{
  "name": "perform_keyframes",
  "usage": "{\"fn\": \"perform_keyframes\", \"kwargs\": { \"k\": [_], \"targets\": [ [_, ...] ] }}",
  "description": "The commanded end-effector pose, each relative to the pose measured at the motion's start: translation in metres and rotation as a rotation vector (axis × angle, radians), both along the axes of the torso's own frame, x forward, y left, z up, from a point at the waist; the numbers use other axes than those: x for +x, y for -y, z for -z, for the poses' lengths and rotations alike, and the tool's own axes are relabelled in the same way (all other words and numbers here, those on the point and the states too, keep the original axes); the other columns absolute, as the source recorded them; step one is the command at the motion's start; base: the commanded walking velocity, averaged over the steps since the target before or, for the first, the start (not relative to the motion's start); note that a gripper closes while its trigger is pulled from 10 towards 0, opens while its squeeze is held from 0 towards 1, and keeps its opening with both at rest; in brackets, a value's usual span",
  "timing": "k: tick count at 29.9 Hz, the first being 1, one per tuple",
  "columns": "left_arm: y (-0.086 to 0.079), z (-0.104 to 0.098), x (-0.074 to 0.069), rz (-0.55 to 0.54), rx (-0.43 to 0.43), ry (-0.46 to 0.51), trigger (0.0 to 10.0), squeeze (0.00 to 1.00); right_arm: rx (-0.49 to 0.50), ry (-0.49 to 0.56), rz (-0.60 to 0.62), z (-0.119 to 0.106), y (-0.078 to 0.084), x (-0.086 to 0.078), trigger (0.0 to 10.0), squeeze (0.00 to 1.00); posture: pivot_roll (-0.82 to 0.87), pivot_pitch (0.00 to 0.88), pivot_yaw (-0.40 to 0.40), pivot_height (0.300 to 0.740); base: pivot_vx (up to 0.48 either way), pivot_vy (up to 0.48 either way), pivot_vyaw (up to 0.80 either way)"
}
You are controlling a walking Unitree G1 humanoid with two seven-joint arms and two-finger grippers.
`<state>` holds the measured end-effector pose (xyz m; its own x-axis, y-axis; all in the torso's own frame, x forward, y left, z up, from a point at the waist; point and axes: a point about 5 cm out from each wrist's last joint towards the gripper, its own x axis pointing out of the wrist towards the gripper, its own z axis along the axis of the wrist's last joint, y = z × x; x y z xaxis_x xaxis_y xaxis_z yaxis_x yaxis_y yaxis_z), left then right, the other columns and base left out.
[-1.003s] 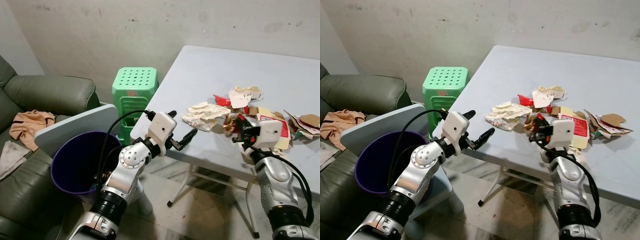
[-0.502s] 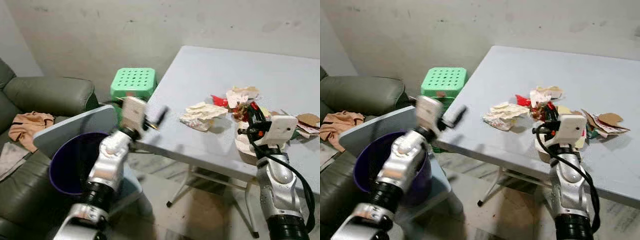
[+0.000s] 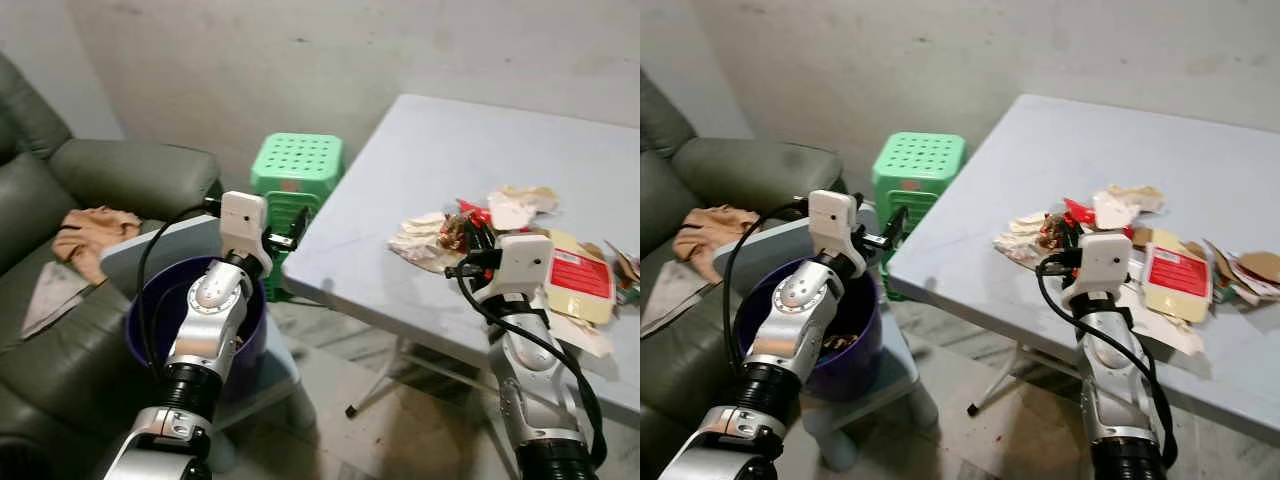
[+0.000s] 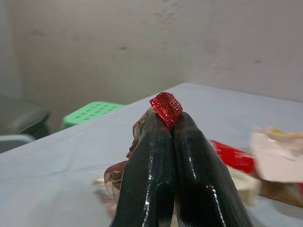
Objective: Picking trash to rubbish bin
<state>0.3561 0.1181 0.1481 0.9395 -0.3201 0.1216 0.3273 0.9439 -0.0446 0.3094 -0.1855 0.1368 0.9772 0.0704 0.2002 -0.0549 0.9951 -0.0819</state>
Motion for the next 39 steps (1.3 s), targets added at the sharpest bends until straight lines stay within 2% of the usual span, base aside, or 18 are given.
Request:
{"fn": "perform_keyframes", "kwargs": {
  "k": [1,11,15,21,23,39],
  "targets": [
    [-0.0026,-0.0008,0.002,-0.007,0.012,-0.008,10.0,0.0,-0.027,-0.013,0.009,-0.0007,-0.0015,0.0012,10.0,0.0,0.0,0.007,0.03,0.715,0.0,0.0,0.8],
    [-0.0036,-0.0032,0.0011,-0.023,0.016,0.028,10.0,0.0,-0.03,-0.032,-0.013,0.0016,-0.0064,0.002,10.0,0.0,0.01,0.004,0.026,0.715,0.0,0.0,0.8],
    [-0.0035,-0.0004,0.0021,-0.016,0.001,-0.006,10.0,0.0,-0.032,-0.035,-0.016,0.0015,-0.0079,0.0024,10.0,0.0,0.01,0.005,0.024,0.715,0.0,0.0,0.8],
    [-0.0047,0.0,0.0034,-0.031,-0.019,-0.013,10.0,0.0,-0.039,-0.04,-0.02,0.0016,-0.0079,0.0027,10.0,0.0,0.01,0.003,0.022,0.715,0.0,0.407,0.8],
    [-0.004,0.0007,0.0043,-0.043,0.007,-0.014,10.0,0.0,-0.042,-0.041,-0.022,0.0013,-0.0076,0.0027,10.0,0.0,0.0,0.0,0.019,0.715,0.0,0.0,0.8],
    [-0.0009,0.0029,0.0066,-0.067,0.02,-0.034,10.0,0.0,-0.054,-0.047,-0.033,0.0011,-0.0064,0.0035,10.0,0.0,0.0,0.0,0.015,0.715,0.0,0.0,0.8]
  ]
}}
